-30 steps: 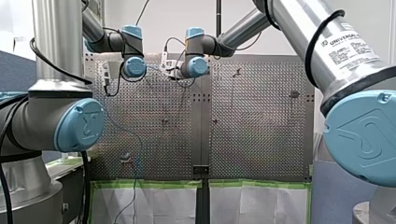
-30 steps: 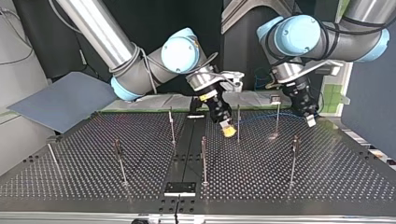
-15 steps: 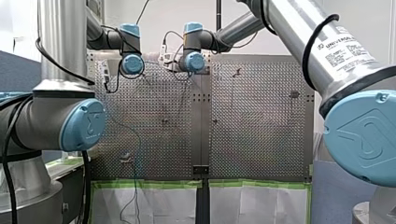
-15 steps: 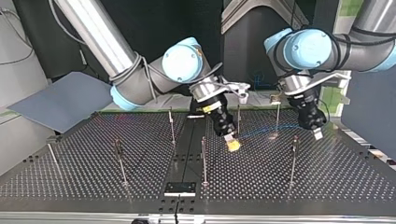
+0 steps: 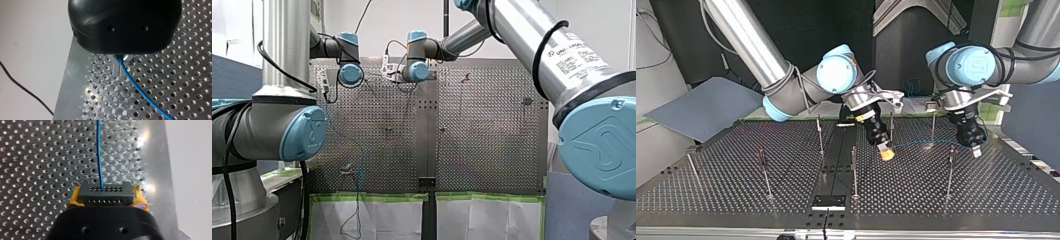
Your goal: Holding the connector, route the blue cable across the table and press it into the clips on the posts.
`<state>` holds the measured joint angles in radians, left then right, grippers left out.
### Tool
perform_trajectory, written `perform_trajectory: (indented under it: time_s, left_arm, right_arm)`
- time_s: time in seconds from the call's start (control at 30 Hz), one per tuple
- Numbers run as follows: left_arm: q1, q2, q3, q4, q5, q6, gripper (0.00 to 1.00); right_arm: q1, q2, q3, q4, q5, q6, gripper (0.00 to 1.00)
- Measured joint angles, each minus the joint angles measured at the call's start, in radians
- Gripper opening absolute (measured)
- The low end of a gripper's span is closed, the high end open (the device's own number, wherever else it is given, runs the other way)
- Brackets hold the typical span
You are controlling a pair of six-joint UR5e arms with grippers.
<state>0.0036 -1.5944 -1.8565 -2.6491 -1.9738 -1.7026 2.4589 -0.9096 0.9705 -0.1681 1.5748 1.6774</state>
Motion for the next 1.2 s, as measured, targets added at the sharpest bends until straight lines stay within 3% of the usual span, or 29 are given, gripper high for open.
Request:
perform_trajectory:
  time_s: [0.37,0.6,0.87,1.2]
  left_arm:
    - [0.028,-0.028,0.026,0.010,0.047,-0.025,0.00]
    - [0.064,-0.062,0.037,0.030,0.102,-0.040,0.00]
    - [0.116,-0.066,0.051,0.059,0.166,-0.078,0.00]
    - [0.120,-0.134,0.069,0.091,0.262,-0.136,0.00]
  right_arm:
    - [-0.011,0.009,0.000,-0.001,0.002,-0.001,0.00]
    - [-0.013,0.010,-0.002,-0.003,0.008,-0.002,0.00]
    - [-0.014,0.010,-0.008,-0.005,0.029,-0.001,0.00]
    - [-0.017,0.011,-0.014,-0.008,0.070,-0.001,0.00]
